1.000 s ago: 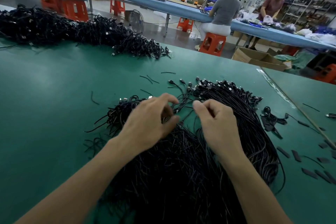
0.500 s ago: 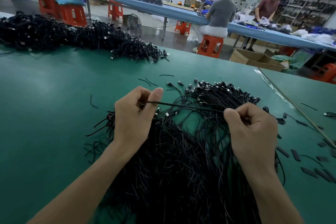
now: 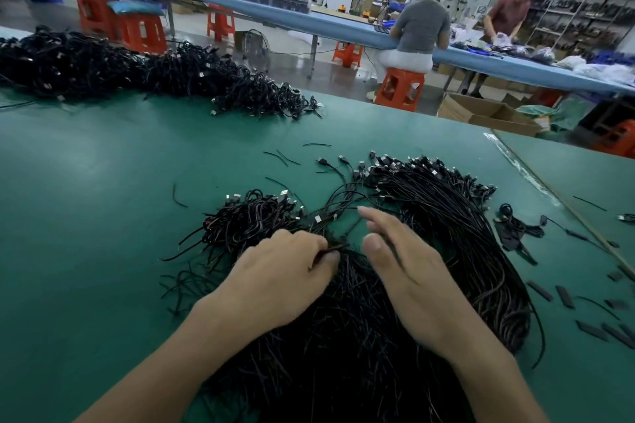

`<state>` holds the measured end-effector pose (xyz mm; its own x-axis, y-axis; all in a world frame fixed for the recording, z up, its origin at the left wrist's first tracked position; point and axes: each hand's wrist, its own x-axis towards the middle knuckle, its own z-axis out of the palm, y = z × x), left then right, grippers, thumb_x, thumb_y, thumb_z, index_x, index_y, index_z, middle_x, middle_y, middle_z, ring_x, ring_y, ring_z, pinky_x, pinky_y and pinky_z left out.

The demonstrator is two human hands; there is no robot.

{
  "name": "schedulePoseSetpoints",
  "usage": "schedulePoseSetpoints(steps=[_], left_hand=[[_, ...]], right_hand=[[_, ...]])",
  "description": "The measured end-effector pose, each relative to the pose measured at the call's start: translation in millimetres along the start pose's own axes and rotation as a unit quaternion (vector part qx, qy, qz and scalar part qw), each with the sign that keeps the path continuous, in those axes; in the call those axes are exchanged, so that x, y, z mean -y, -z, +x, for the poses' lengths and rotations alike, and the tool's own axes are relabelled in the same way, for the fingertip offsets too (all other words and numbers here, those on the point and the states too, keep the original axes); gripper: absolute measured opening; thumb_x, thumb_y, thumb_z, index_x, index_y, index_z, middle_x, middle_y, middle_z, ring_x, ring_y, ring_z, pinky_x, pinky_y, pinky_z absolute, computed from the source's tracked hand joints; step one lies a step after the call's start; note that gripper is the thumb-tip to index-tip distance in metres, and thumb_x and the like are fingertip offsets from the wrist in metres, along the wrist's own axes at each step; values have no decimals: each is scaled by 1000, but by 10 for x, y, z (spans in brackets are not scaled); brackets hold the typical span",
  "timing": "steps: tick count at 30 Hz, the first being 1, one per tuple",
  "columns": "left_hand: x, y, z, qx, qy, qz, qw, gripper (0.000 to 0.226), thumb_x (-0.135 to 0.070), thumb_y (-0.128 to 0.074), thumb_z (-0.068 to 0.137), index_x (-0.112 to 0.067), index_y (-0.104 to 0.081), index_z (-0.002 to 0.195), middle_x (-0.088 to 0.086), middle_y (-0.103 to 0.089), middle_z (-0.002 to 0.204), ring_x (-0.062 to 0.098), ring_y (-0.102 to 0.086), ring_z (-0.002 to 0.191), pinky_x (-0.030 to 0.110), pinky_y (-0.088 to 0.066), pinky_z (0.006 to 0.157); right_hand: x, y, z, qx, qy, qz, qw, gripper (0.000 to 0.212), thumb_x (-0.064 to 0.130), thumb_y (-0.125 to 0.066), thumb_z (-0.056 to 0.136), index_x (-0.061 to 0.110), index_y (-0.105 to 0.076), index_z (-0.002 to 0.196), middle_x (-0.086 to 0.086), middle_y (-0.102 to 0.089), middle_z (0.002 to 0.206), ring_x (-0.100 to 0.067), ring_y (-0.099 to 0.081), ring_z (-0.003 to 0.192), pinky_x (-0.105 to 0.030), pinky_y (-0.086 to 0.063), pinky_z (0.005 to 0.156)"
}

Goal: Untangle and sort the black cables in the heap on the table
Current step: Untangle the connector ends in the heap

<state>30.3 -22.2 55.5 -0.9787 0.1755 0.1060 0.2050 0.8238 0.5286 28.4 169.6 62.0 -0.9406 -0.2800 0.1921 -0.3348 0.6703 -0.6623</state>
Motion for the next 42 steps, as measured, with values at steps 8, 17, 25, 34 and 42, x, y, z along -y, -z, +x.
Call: schedulePoseSetpoints(steps=[8, 17, 25, 34, 42], left_hand=[[51, 65, -67, 101, -65, -375, 919, 46, -51, -51, 96, -22, -53, 60, -6, -33, 50, 11, -27, 45, 24, -24, 45], [-108, 76, -177, 218, 1, -707, 673, 48, -49, -45, 99, -20, -58, 62, -10, -26, 49, 5, -20, 40, 17, -21, 36], [32, -144, -21, -86, 16, -719, 689, 40, -33, -44, 96, -10, -74, 110, 8, -75, 99, 18, -72, 94, 24, -58, 78], [-124, -82, -236, 95, 26, -466, 879, 58, -52, -36, 98, -18, -66, 62, -2, -46, 44, 10, -36, 38, 19, -29, 41], [-80, 83, -214, 219, 61, -779, 585, 42, -36, -51, 98, -13, -63, 65, -7, -39, 47, 3, -35, 35, 15, -31, 33]], right_hand=[[38, -27, 41, -54, 59, 53, 995, 48, 53, -39, 95, 16, -51, 68, 10, -52, 63, -3, -44, 57, -17, -36, 54], [91, -231, -16, -10, 36, 102, 994, 43, 51, -38, 97, 23, -50, 67, 10, -43, 58, -5, -37, 54, -29, -32, 51], [229, -172, -182, 196, 33, 16, 980, 34, 39, -47, 101, 19, -50, 74, 7, -45, 59, -6, -37, 50, -28, -33, 49], [270, 101, 1, 28, 84, 117, 989, 22, 40, -74, 85, 23, -68, 73, 7, -68, 67, -3, -53, 55, -18, -43, 54], [182, -33, -36, 25, 7, 167, 986, 32, 50, -55, 88, 25, -72, 79, 4, -65, 64, -14, -51, 55, -36, -44, 53]])
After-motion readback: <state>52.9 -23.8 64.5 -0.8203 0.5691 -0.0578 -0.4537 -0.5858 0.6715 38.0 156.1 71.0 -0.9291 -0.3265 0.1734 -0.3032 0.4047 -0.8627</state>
